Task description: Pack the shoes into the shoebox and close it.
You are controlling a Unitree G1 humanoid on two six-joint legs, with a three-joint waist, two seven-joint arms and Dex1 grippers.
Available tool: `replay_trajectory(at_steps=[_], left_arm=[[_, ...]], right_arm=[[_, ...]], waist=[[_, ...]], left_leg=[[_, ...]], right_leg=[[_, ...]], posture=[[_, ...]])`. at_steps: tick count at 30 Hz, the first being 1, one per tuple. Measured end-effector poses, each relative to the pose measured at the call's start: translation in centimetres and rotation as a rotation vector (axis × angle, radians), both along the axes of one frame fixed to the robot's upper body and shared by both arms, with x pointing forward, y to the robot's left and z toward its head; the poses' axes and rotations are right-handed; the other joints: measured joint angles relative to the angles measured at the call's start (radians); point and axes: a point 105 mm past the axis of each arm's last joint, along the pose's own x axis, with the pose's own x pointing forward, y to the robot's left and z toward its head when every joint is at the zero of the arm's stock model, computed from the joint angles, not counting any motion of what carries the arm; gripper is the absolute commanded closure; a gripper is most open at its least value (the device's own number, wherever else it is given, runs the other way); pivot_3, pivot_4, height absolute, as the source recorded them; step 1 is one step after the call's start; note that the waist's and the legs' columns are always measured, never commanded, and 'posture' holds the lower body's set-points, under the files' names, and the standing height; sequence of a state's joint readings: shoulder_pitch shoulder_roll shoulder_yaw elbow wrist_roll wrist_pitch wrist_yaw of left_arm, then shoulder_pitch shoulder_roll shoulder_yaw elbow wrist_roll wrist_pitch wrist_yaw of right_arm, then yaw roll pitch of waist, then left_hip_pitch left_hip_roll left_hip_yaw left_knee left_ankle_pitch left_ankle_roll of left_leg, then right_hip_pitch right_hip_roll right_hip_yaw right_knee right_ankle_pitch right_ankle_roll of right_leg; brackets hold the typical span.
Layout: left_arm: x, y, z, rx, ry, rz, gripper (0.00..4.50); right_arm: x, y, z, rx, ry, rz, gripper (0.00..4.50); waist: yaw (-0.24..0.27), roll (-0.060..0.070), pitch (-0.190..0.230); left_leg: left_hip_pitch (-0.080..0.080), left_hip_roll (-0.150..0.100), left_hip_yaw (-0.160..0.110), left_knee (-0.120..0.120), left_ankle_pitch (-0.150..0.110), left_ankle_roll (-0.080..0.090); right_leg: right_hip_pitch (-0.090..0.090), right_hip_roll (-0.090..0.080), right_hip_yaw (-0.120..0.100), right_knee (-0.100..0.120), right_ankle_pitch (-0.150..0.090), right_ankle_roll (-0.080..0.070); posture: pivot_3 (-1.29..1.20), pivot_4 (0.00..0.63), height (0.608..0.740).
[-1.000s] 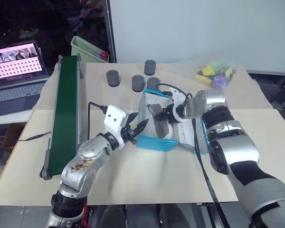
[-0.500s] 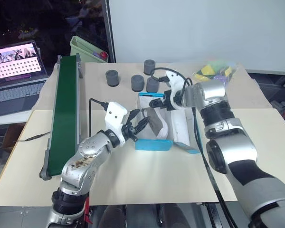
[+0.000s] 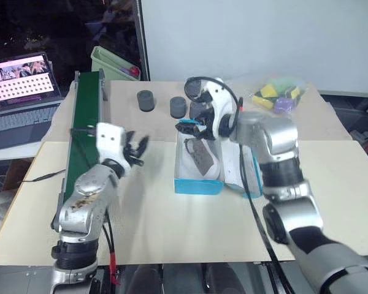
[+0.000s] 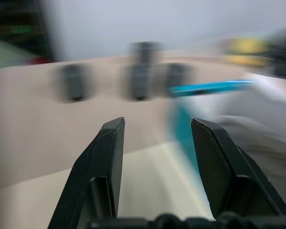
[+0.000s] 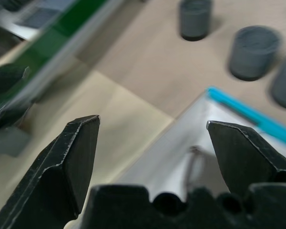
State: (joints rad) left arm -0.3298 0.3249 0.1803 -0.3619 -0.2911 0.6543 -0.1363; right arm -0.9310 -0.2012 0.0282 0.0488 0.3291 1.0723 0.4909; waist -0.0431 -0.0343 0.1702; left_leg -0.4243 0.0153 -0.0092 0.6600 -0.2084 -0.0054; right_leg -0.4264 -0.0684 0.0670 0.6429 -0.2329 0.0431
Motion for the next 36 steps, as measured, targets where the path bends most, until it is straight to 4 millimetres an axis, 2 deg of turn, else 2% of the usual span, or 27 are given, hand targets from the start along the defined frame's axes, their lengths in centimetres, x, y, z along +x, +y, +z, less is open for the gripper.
replay_trajectory(at_steps=[1,6,9,15,20,23,27,36], left_arm=[[0.0,1.6,0.1,0.009,-0.002,0.093,2.15],[-0.8,6.3,0.0,0.010,0.003,0.356,2.15],[-1.3,7.5,-0.8,-0.015,0.030,0.421,2.15],[-1.7,8.3,-1.8,-0.053,0.076,0.464,2.15],[-2.1,8.7,-2.7,-0.057,0.111,0.481,2.15],[-2.3,8.8,-3.2,-0.059,0.138,0.490,1.49],[-2.4,8.8,-3.2,-0.056,0.139,0.490,0.03],[-2.3,8.9,-4.5,-0.025,0.237,0.475,0.01]], right_arm=[[-1.0,-0.2,-0.4,0.017,-0.046,0.017,0.26],[-5.2,0.0,-2.3,0.031,-0.133,0.170,0.26],[-7.1,0.2,-3.1,-0.004,-0.175,0.276,0.26],[-9.3,1.6,-1.8,0.014,-0.299,0.431,0.26],[-10.1,2.3,-2.5,-0.047,-0.331,0.502,0.26],[-10.4,2.7,-3.2,-0.054,-0.326,0.526,0.00],[-10.2,2.7,-3.6,-0.048,-0.309,0.536,0.00],[-8.1,3.1,-5.6,-0.045,-0.260,0.454,0.00]], waist=[[0.001,0.000,0.000],[0.001,0.000,0.000],[0.000,0.000,0.000],[-0.001,0.000,0.000],[0.002,-0.001,0.000],[0.001,-0.001,0.000],[0.002,-0.001,0.000],[0.002,-0.001,0.000]], left_leg=[[0.000,0.000,-0.001,0.000,0.000,0.000],[0.001,-0.001,-0.001,0.000,0.000,0.000],[0.003,-0.001,-0.001,0.001,0.000,0.000],[0.004,0.000,-0.001,0.001,0.000,-0.001],[0.003,-0.001,-0.001,0.001,0.000,-0.001],[0.003,-0.001,-0.001,0.001,0.000,-0.001],[0.004,-0.001,-0.001,0.001,0.000,-0.001],[0.004,-0.001,-0.001,0.001,0.000,-0.001]], right_leg=[[0.000,0.000,-0.001,0.002,0.000,0.000],[0.001,-0.002,-0.002,-0.001,0.000,0.000],[0.002,-0.001,-0.001,0.000,0.000,0.000],[0.003,0.000,-0.001,0.000,0.000,0.000],[0.003,-0.001,-0.001,-0.001,0.000,0.000],[0.003,0.000,-0.001,0.000,0.000,0.000],[0.003,-0.001,-0.001,-0.001,0.000,0.000],[0.003,-0.001,-0.001,0.000,0.000,0.000]], posture=[[0.00,0.150,0.729],[0.00,0.150,0.729],[0.00,0.150,0.729],[0.00,0.150,0.729],[0.00,0.150,0.729],[0.00,0.150,0.729],[0.00,0.150,0.729],[0.00,0.150,0.729]])
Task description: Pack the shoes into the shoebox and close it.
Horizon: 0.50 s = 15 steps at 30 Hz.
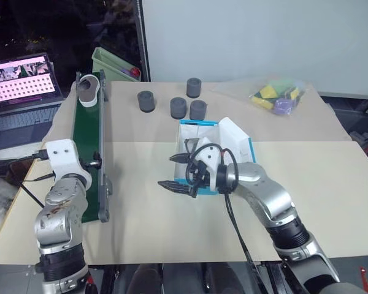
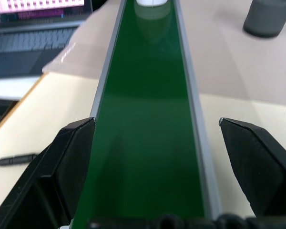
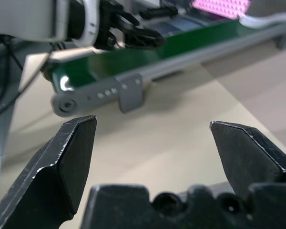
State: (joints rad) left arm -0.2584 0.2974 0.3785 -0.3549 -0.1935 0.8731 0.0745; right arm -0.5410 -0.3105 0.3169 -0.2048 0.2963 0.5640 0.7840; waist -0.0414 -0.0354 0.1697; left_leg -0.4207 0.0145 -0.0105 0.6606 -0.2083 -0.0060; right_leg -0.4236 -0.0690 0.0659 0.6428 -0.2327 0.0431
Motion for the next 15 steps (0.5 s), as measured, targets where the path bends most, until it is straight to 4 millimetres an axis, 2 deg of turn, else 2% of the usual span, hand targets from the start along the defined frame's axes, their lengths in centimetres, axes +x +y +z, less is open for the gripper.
replay_trajectory(at_steps=[15], left_arm=[[0.13,-0.31,-0.37,0.003,0.051,-0.021,0.01]], right_arm=[[0.39,0.10,0.26,0.026,-0.001,-0.034,0.00]], waist=[[-0.001,0.000,0.000]], left_leg=[[0.000,0.000,0.000,0.000,0.000,0.000]], right_leg=[[0.000,0.000,0.000,0.001,0.000,0.000]], posture=[[0.00,0.150,0.729]])
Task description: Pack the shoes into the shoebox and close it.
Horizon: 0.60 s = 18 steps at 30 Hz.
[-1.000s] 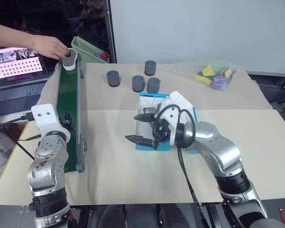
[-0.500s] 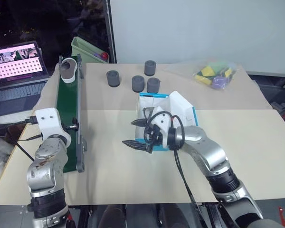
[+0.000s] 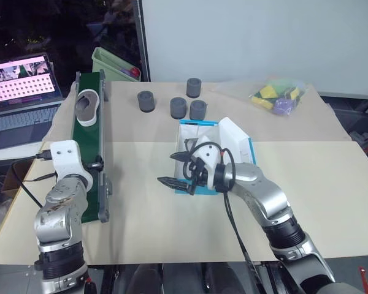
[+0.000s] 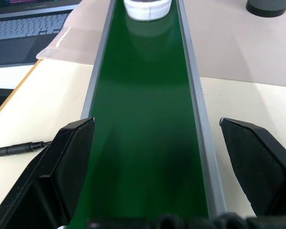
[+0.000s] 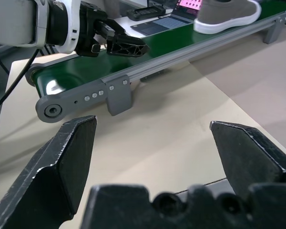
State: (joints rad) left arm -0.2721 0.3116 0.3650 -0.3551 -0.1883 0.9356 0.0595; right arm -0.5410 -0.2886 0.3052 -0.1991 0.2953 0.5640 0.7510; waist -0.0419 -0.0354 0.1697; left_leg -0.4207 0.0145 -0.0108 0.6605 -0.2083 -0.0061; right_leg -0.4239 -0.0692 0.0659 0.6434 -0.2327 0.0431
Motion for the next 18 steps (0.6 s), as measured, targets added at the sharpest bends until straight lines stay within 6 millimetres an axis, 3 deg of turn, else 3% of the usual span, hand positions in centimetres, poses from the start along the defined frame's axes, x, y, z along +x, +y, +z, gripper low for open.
replay_trajectory(at_steps=[7,18], left_arm=[[0.1,0.1,0.1,0.029,0.012,-0.003,0.01],[0.2,0.6,-1.4,0.015,0.068,0.013,0.01]], right_arm=[[0.0,0.0,0.0,0.000,0.000,-0.002,0.00],[-0.3,-0.2,0.0,-0.012,0.000,0.028,0.00]], waist=[[0.000,0.000,0.000],[0.000,0.000,0.000]], left_leg=[[0.000,0.000,0.000,0.000,0.000,0.000],[0.000,0.000,0.000,0.000,0.000,0.000]], right_leg=[[0.000,0.000,0.000,0.000,0.000,0.000],[0.000,0.000,0.000,0.000,0.000,0.000]], posture=[[0.00,0.150,0.729],[0.00,0.150,0.729]])
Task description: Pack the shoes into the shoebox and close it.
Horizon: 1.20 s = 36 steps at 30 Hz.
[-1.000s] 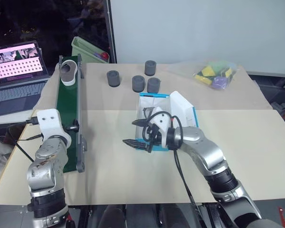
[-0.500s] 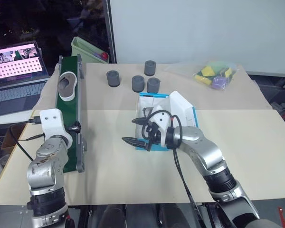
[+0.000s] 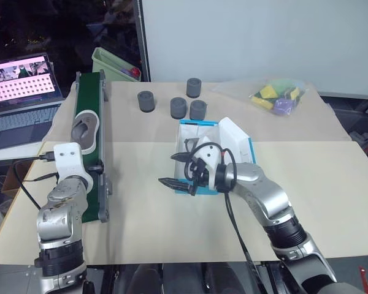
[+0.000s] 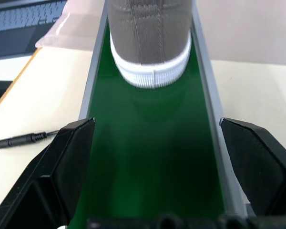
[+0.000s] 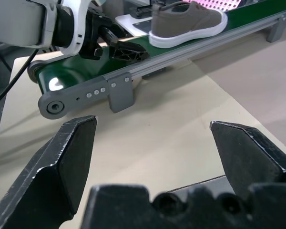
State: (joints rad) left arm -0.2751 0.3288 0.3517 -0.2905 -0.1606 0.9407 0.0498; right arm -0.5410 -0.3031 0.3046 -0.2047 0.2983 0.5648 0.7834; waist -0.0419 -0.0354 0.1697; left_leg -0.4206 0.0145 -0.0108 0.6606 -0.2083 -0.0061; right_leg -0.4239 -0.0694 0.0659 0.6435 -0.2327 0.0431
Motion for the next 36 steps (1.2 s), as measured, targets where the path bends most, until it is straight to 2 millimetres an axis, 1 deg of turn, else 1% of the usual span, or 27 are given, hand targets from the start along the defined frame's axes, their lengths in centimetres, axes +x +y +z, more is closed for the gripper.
replay_trajectory(at_steps=[6,9,10,11,12,15,20,22,24,26,27,29,31,33,35,36], left_arm=[[0.0,-0.1,-0.2,-0.006,0.003,-0.003,0.01],[0.1,-0.3,-0.3,-0.014,0.001,-0.012,0.77],[0.1,-0.4,-0.4,-0.018,0.001,-0.015,1.08],[0.2,-0.6,-0.3,-0.020,-0.004,-0.022,1.56],[0.2,-0.7,-0.3,-0.020,-0.007,-0.029,1.77],[0.3,-0.7,-0.1,-0.020,-0.010,-0.030,1.92],[0.6,-0.9,0.2,-0.026,-0.022,-0.031,1.92],[0.8,-1.2,0.7,-0.025,-0.046,-0.036,1.92],[1.1,-1.8,1.5,-0.004,-0.089,-0.058,1.92],[1.3,-2.9,2.8,0.064,-0.150,-0.100,1.92],[1.4,-3.7,3.9,0.113,-0.201,-0.135,1.92],[1.4,-5.7,5.9,0.172,-0.299,-0.218,1.92],[1.2,-8.3,7.1,0.196,-0.375,-0.339,1.92],[0.9,-10.7,7.2,0.175,-0.408,-0.454,1.92],[0.3,-13.6,6.9,0.099,-0.423,-0.593,1.92],[0.2,-14.5,6.8,0.068,-0.425,-0.633,1.92]], right_arm=[[-0.1,0.0,0.3,0.004,-0.006,0.001,0.00],[-0.2,0.0,0.6,0.009,-0.017,0.003,0.00],[-0.2,-0.1,0.6,0.010,-0.017,0.001,0.00],[-0.1,-0.1,0.7,0.011,-0.018,-0.002,0.00],[-0.1,-0.1,0.8,0.014,-0.021,-0.005,0.00],[0.2,-0.3,1.2,0.020,-0.032,-0.015,0.00],[0.5,-0.3,1.7,0.038,-0.034,-0.033,0.00],[0.8,-0.1,2.1,0.069,0.003,-0.047,0.00],[1.7,-0.1,2.4,0.103,0.072,-0.094,0.00],[3.0,-0.3,2.4,0.162,0.197,-0.161,0.00],[3.9,-0.6,2.4,0.222,0.307,-0.208,0.00],[5.1,-0.9,2.4,0.320,0.486,-0.262,0.00],[5.7,-0.7,2.6,0.405,0.666,-0.268,0.00],[6.0,-1.0,2.6,0.444,0.767,-0.272,0.00],[6.2,-1.0,2.5,0.481,0.874,-0.262,0.00],[6.3,-1.0,2.5,0.498,0.899,-0.257,0.00]], waist=[[0.001,0.000,0.000],[0.001,0.000,0.000],[0.001,0.000,0.000],[0.001,0.000,0.000],[0.002,0.000,0.000],[0.002,0.000,0.000],[0.002,0.000,0.000],[0.002,0.000,0.000],[0.002,0.000,0.000],[0.002,0.000,0.000],[0.003,0.000,0.000],[0.003,0.000,0.000],[0.003,0.000,0.000],[0.003,0.000,0.000],[0.003,0.000,0.000],[0.002,0.000,0.000]], left_leg=[[0.000,0.000,-0.001,0.000,0.000,0.000],[0.000,0.000,-0.001,0.000,0.000,0.000],[0.000,0.000,-0.001,0.000,0.000,0.000],[0.000,0.000,-0.001,0.000,0.000,0.000],[0.001,0.000,-0.001,0.000,0.000,0.000],[0.001,0.000,-0.001,0.000,0.000,-0.001],[0.000,0.000,-0.001,0.000,0.000,-0.001],[0.000,0.000,-0.001,0.000,0.000,-0.001],[0.000,0.000,-0.002,0.000,0.000,-0.001],[0.000,0.000,-0.003,0.000,0.000,-0.001],[0.000,0.000,-0.004,0.000,0.000,-0.001],[-0.001,0.000,-0.007,0.000,0.000,-0.001],[-0.001,0.000,-0.007,-0.001,0.000,-0.001],[-0.002,-0.001,-0.007,-0.001,0.000,-0.001],[-0.004,-0.001,-0.007,-0.001,0.000,-0.001],[-0.004,-0.002,-0.007,-0.001,0.000,-0.001]], right_leg=[[0.000,0.000,0.000,0.000,0.000,0.000],[0.000,0.000,0.000,0.000,0.000,0.000],[0.000,0.000,0.000,0.000,0.000,0.000],[0.000,0.000,0.000,0.001,0.000,0.000],[0.000,0.000,0.000,0.001,0.000,0.000],[0.000,0.000,0.000,0.002,0.000,0.000],[0.000,0.000,0.000,0.002,0.000,0.000],[0.000,0.000,0.000,0.002,0.000,0.000],[0.000,-0.001,0.000,0.002,0.000,0.000],[0.000,-0.001,0.000,0.002,0.000,0.000],[-0.001,-0.001,0.000,0.002,0.000,-0.001],[-0.001,-0.002,0.000,0.002,0.000,-0.001],[-0.001,-0.004,0.000,0.003,0.000,-0.001],[-0.001,-0.005,-0.001,0.003,0.000,-0.001],[-0.001,-0.005,-0.001,0.003,0.001,0.000],[-0.002,-0.005,-0.001,0.003,0.001,0.000]], posture=[[0.00,0.150,0.729],[0.00,0.150,0.729],[0.00,0.150,0.729],[0.00,0.150,0.729],[0.00,0.150,0.729],[0.00,0.150,0.729],[0.00,0.150,0.729],[0.00,0.150,0.729],[0.00,0.150,0.729],[0.00,0.150,0.729],[0.00,0.150,0.729],[0.00,0.150,0.729],[0.00,0.150,0.729],[0.00,0.150,0.729],[0.00,0.150,0.729],[0.00,0.150,0.729]])
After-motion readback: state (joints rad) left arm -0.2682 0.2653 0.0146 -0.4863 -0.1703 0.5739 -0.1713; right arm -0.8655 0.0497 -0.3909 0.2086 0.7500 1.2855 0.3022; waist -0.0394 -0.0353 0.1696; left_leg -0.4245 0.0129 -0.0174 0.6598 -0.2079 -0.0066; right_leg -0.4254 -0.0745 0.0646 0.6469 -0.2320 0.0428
